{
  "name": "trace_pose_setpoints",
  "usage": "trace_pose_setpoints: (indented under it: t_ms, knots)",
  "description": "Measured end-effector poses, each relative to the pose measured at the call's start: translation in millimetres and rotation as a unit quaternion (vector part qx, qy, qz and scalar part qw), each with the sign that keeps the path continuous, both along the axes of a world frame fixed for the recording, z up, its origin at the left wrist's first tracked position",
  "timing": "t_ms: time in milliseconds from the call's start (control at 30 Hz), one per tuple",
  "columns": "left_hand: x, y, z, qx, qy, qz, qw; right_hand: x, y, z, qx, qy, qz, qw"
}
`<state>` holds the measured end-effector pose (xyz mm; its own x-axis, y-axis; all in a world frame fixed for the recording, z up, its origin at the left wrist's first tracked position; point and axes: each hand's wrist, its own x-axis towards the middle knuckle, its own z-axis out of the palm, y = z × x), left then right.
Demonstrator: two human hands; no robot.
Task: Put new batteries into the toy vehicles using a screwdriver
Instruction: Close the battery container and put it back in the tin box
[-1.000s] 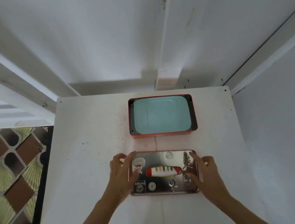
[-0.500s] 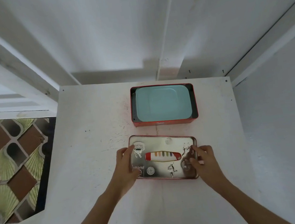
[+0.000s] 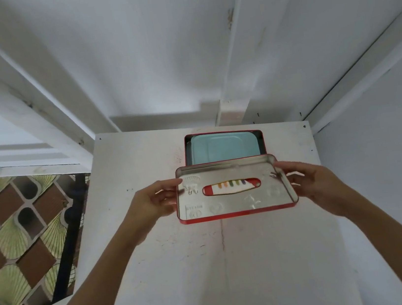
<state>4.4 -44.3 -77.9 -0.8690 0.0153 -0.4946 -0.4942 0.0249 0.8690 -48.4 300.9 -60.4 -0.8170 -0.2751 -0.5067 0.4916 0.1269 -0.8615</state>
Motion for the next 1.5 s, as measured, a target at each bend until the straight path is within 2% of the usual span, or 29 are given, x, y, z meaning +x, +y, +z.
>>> trace_pose_setpoints:
  t_ms: [100, 267, 367, 533, 667, 833, 1000, 1167, 1267, 1500]
  knots:
    - [-5.5, 2.6, 7.6, 0.005, 0.025, 0.02, 0.999, 0.9, -1.2, 9.6, -0.047, 0.015, -0.023, 0.999]
    - [-8.6, 14.1, 12.7, -0.003, 0.061, 0.077, 0.995, 3.2, -8.3, 14.9, -0.067, 0.03, -0.101, 0.992]
    - [-9.9, 24.1, 10.3, -0.015, 0.068, 0.118, 0.991, 5.6, -16.8, 10.8, -0.003, 0.05, -0.133, 0.99]
    - [-13.2, 40.2, 3.0, -0.102, 0.073, 0.163, 0.979, 2.1, -30.1, 3.7, 0.103, 0.08, -0.184, 0.974]
    - [-19.4, 43.1, -7.0, -0.201, 0.063, 0.135, 0.968, -0.8, -34.3, -6.1, 0.142, 0.103, -0.153, 0.973]
    - [-28.5, 52.3, -14.7, -0.201, 0.036, 0.137, 0.969, -4.4, -36.4, -29.4, 0.234, 0.106, -0.12, 0.959]
    - [-38.3, 59.9, -27.0, -0.181, 0.012, 0.143, 0.973, -11.3, -38.0, -51.3, 0.285, 0.095, -0.127, 0.945]
    - [-41.5, 62.5, -48.3, -0.255, 0.011, 0.071, 0.964, -21.6, -39.5, -66.1, 0.295, 0.061, -0.165, 0.939]
    - [-46.7, 65.0, -56.1, -0.272, 0.004, 0.079, 0.959, -28.6, -44.1, -72.9, 0.294, 0.038, -0.183, 0.937]
    - [-61.5, 66.3, -64.0, -0.299, 0.001, 0.104, 0.949, -39.5, -48.7, -84.1, 0.319, 0.038, -0.148, 0.935]
